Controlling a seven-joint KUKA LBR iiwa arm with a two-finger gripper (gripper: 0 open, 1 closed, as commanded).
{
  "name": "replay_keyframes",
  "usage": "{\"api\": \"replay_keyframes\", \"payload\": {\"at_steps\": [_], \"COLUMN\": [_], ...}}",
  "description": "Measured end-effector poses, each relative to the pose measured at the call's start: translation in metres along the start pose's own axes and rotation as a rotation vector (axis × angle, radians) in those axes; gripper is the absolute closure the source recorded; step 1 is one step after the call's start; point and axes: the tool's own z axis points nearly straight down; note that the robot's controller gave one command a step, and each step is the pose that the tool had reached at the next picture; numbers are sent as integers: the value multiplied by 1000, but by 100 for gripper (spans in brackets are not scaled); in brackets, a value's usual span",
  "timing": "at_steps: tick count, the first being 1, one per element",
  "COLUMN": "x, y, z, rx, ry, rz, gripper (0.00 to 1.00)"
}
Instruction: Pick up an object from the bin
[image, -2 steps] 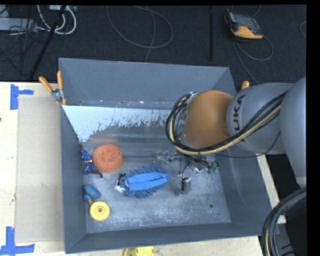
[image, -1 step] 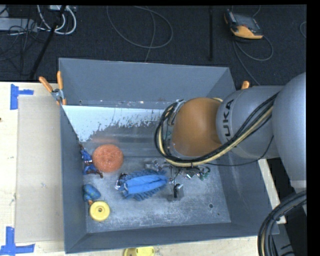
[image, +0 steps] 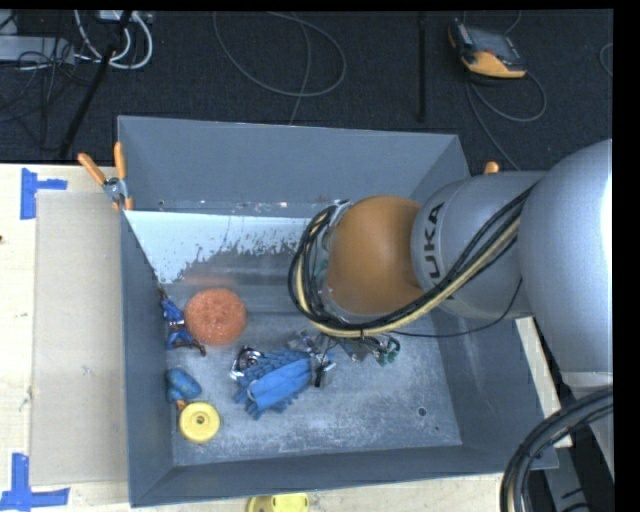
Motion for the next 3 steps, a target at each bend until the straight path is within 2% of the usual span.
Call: {"api": "replay_keyframes", "payload": {"at_steps": [1,2,3], "x": [0,-10,-10], "y": [0,2,2], "z": [0,-124,-124], "rx": [0,1,1], "ry": [0,-1,0], "rz": [0,23,23], "gripper": [100,100,100]}}
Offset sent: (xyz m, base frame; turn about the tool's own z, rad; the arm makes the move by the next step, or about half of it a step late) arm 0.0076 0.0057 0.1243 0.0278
